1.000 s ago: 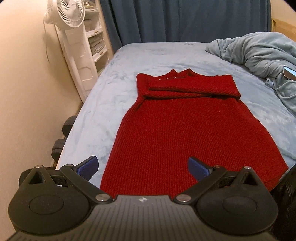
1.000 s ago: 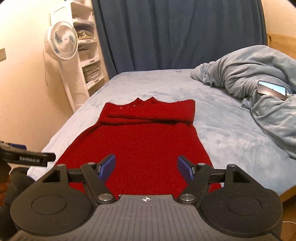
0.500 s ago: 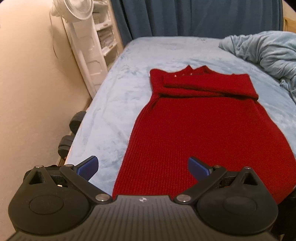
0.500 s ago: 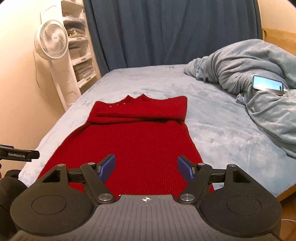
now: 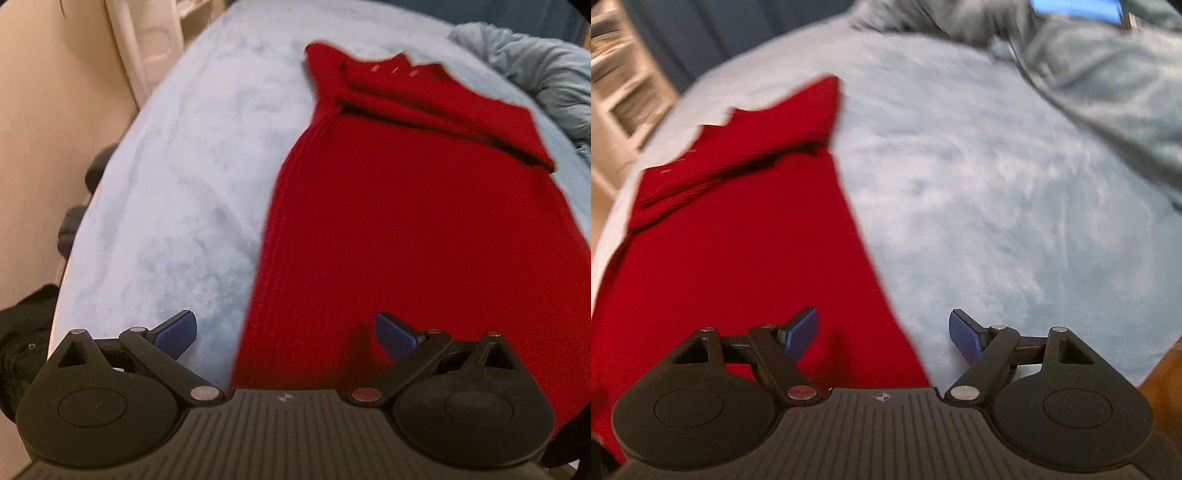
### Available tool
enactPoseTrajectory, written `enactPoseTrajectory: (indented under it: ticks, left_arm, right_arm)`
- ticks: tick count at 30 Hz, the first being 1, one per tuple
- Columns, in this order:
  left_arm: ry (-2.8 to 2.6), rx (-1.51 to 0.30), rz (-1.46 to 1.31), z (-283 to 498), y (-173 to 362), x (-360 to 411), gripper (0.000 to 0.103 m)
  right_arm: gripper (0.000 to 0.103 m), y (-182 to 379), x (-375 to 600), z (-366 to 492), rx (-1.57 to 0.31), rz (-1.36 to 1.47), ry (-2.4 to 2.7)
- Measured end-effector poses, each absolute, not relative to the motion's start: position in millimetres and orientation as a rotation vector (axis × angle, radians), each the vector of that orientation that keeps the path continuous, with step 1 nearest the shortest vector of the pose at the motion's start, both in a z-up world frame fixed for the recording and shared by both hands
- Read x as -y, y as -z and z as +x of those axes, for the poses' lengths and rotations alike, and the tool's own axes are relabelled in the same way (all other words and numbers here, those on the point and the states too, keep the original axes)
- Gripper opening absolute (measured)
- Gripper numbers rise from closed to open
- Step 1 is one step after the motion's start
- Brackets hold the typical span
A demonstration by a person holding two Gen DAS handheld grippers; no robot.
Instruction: Fold small clothes
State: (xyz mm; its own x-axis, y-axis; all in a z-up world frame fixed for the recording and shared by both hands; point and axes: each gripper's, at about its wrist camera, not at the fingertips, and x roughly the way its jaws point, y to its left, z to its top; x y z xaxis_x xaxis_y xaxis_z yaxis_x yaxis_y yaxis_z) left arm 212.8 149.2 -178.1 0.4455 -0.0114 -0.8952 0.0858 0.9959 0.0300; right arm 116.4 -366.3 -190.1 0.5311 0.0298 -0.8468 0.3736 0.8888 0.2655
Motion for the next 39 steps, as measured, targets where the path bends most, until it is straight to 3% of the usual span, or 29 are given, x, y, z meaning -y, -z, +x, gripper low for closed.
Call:
enactPoseTrajectory:
  ticks: [2, 4, 8, 11, 12, 13, 14, 15, 16, 17, 31, 39]
  left_arm:
    - [0.054, -1.169, 0.061, 221.3, 194.0, -152.7, 0.103]
    - [0.076, -1.187, 0.004, 223.7, 202.1, -159.2, 0.103]
    - [0.162, -1.219, -0.042, 220.2, 199.5, -162.6, 0.103]
    - [0.256, -1.242, -0.022, 208.8, 197.3, -153.8, 0.103]
    - [0.262, -1.238, 0.006, 204.6, 196.8, -149.5, 0.101]
    - [0.247, -1.227, 0.049, 199.3, 195.6, -144.2, 0.089]
    - [0.224, -1.214, 0.081, 195.0, 193.1, -140.7, 0.084]
    - [0.22, -1.205, 0.067, 192.3, 188.9, -140.5, 0.067]
    - [0.223, -1.195, 0.027, 190.1, 182.5, -142.2, 0.034]
    - [0.219, -1.192, -0.008, 189.5, 176.1, -144.8, 0.02]
    - [0.313, -1.051, -0.225, 132.8, 93.5, -158.1, 0.018]
    - [0.356, -1.114, -0.237, 50.8, 104.5, -167.4, 0.018]
  right_arm:
    - [0.08, 210.0, 374.8, 128.0, -1.051, 0.501, 0.218]
    - [0.09, 227.9, 375.4, 130.7, -1.1, 0.556, 0.177]
    - [0.09, 227.9, 348.1, 116.8, -1.093, 0.426, 0.048]
    - [0.087, 226.0, 336.3, 109.0, -1.134, 0.441, -0.032]
    - [0.078, 225.3, 335.3, 108.0, -1.144, 0.464, -0.048]
    - [0.054, 223.9, 333.2, 106.7, -1.153, 0.461, -0.058]
    - [0.039, 222.5, 329.3, 104.1, -1.157, 0.436, -0.052]
    - [0.022, 221.1, 327.2, 101.5, -1.158, 0.419, -0.026]
    - [0.02, 218.8, 328.7, 100.1, -1.157, 0.446, -0.025]
    - [0.02, 216.8, 330.5, 99.0, -1.15, 0.478, -0.028]
    - [0.016, 103.5, 338.8, 55.8, -0.874, 0.544, -0.076]
    - [0.016, 108.4, 347.1, -33.0, -0.914, 0.623, -0.071]
